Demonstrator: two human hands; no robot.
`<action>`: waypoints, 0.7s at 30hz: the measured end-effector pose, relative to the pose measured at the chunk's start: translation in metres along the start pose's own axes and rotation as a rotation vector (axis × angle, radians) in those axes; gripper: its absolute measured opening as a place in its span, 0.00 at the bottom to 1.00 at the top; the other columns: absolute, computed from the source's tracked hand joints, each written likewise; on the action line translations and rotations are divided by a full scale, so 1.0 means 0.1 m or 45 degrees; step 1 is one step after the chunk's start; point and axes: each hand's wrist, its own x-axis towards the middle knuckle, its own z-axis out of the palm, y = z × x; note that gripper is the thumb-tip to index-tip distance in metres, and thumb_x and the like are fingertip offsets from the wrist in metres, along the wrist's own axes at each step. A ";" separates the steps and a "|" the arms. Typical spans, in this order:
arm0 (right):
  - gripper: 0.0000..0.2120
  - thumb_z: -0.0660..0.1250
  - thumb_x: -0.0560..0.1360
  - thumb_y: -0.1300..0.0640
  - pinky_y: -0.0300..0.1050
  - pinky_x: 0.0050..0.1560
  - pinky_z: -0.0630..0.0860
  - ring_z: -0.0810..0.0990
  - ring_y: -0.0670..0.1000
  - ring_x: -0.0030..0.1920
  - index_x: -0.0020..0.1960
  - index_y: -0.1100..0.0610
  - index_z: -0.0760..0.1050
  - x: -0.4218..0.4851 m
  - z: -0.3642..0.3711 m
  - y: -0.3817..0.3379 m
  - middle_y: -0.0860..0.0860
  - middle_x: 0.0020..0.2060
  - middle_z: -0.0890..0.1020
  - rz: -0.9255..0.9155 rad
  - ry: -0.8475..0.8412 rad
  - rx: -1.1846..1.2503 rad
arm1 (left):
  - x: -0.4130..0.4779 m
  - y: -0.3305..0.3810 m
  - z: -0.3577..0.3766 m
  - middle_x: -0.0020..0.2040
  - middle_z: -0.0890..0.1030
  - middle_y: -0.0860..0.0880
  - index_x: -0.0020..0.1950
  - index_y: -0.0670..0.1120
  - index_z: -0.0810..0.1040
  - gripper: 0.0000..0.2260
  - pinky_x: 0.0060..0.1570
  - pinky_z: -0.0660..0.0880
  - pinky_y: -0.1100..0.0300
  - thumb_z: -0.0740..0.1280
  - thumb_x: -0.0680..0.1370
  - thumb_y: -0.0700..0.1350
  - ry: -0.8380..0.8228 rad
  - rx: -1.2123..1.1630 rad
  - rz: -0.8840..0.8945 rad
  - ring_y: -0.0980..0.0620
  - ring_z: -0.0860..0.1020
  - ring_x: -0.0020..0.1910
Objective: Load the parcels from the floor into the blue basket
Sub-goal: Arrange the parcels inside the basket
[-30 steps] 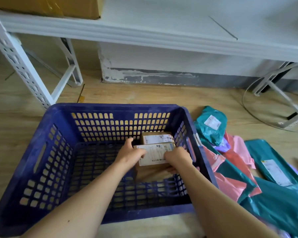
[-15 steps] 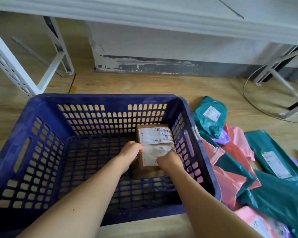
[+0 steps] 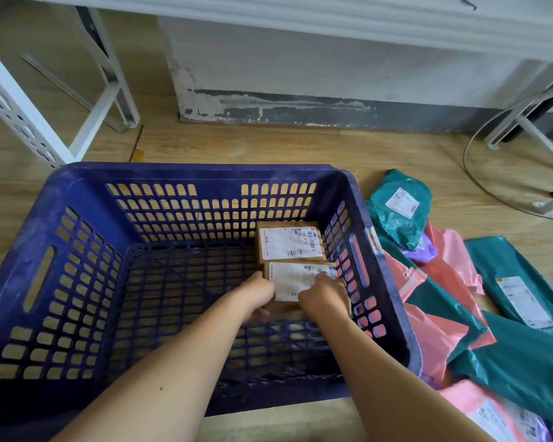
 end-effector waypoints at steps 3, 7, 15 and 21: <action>0.22 0.60 0.75 0.61 0.44 0.46 0.68 0.72 0.60 0.62 0.68 0.57 0.65 -0.01 -0.02 0.01 0.58 0.65 0.66 0.002 -0.001 -0.016 | -0.03 -0.01 -0.01 0.64 0.69 0.43 0.76 0.51 0.54 0.26 0.53 0.79 0.49 0.53 0.79 0.37 -0.062 0.051 0.028 0.45 0.78 0.50; 0.19 0.60 0.74 0.61 0.43 0.45 0.69 0.75 0.59 0.58 0.65 0.57 0.69 -0.04 -0.05 0.02 0.58 0.64 0.69 -0.053 0.041 -0.062 | -0.08 -0.01 -0.03 0.63 0.69 0.42 0.76 0.49 0.54 0.25 0.53 0.78 0.49 0.55 0.80 0.38 -0.079 0.150 0.004 0.45 0.76 0.55; 0.16 0.60 0.73 0.62 0.42 0.46 0.73 0.78 0.56 0.53 0.60 0.58 0.75 -0.14 -0.13 -0.15 0.55 0.55 0.80 -0.223 0.161 -0.045 | -0.25 0.05 -0.25 0.69 0.69 0.42 0.77 0.48 0.53 0.29 0.60 0.73 0.50 0.62 0.78 0.44 0.133 0.460 0.195 0.44 0.72 0.63; 0.14 0.59 0.75 0.62 0.44 0.44 0.75 0.80 0.56 0.49 0.57 0.56 0.77 -0.30 -0.13 -0.44 0.55 0.50 0.81 -0.366 0.168 -0.020 | -0.46 0.03 -0.65 0.73 0.65 0.46 0.75 0.49 0.60 0.27 0.63 0.68 0.54 0.63 0.77 0.42 0.242 0.712 0.400 0.46 0.68 0.68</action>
